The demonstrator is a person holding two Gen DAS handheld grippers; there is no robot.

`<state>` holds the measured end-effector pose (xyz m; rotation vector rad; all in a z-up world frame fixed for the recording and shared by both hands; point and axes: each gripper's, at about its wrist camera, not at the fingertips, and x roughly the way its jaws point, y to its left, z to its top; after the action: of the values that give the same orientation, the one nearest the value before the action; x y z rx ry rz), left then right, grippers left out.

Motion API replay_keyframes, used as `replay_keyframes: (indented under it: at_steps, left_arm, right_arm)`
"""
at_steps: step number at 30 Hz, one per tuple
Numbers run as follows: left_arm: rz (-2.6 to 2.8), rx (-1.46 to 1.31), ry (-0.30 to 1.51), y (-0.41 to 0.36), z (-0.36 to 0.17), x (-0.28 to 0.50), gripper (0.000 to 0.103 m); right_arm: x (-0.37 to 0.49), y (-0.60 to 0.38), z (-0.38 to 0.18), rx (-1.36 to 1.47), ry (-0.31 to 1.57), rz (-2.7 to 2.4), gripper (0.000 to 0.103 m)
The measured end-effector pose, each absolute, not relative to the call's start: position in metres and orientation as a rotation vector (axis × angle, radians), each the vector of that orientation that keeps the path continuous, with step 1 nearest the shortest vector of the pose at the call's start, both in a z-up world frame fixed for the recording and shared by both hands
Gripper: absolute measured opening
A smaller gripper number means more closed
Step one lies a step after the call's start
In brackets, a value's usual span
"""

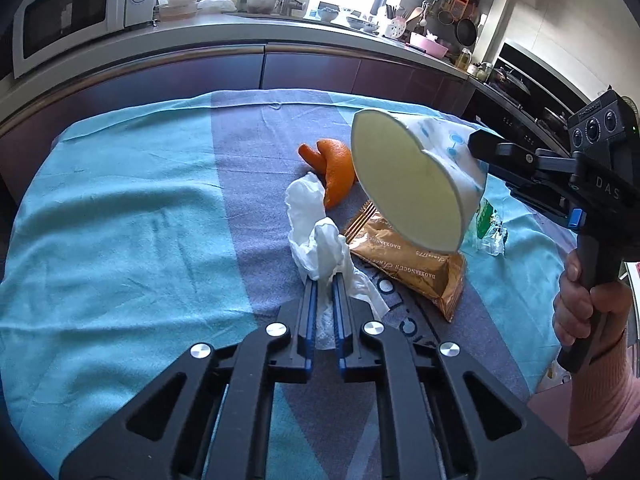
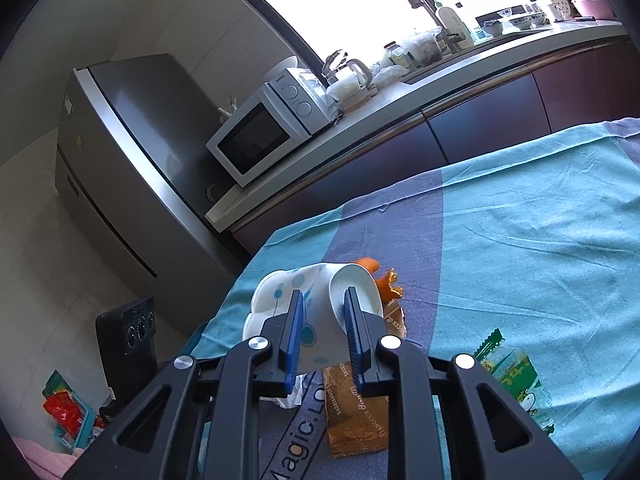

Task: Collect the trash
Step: 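Carry the tissue and paper cup over the teal bin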

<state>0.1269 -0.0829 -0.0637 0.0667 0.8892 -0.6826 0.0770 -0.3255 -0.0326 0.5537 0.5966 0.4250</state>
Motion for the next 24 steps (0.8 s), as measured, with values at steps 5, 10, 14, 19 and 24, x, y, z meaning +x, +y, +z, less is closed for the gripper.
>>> replay_keyframes:
  at_steps: [5, 10, 14, 19, 24]
  left_arm:
    - [-0.654, 0.052, 0.848, -0.061, -0.052, 0.116, 0.008]
    - [-0.619, 0.031, 0.810, -0.034, -0.040, 0.104, 0.008]
    - [-0.584, 0.011, 0.790, -0.011, -0.034, 0.094, 0.008]
    - [-0.532, -0.012, 0.767, 0.023, -0.026, 0.083, 0.008]
    - [-0.476, -0.044, 0.753, 0.062, -0.022, 0.077, 0.008]
  right_arm:
    - [0.077, -0.315, -0.031, 0.560, 0.595, 0.450, 0.019]
    - [0.078, -0.300, -0.030, 0.564, 0.601, 0.485, 0.019]
    - [0.082, -0.285, -0.030, 0.565, 0.608, 0.520, 0.019]
    - [0.087, -0.263, -0.028, 0.561, 0.619, 0.569, 0.019]
    - [0.096, -0.236, -0.028, 0.556, 0.639, 0.624, 0.019]
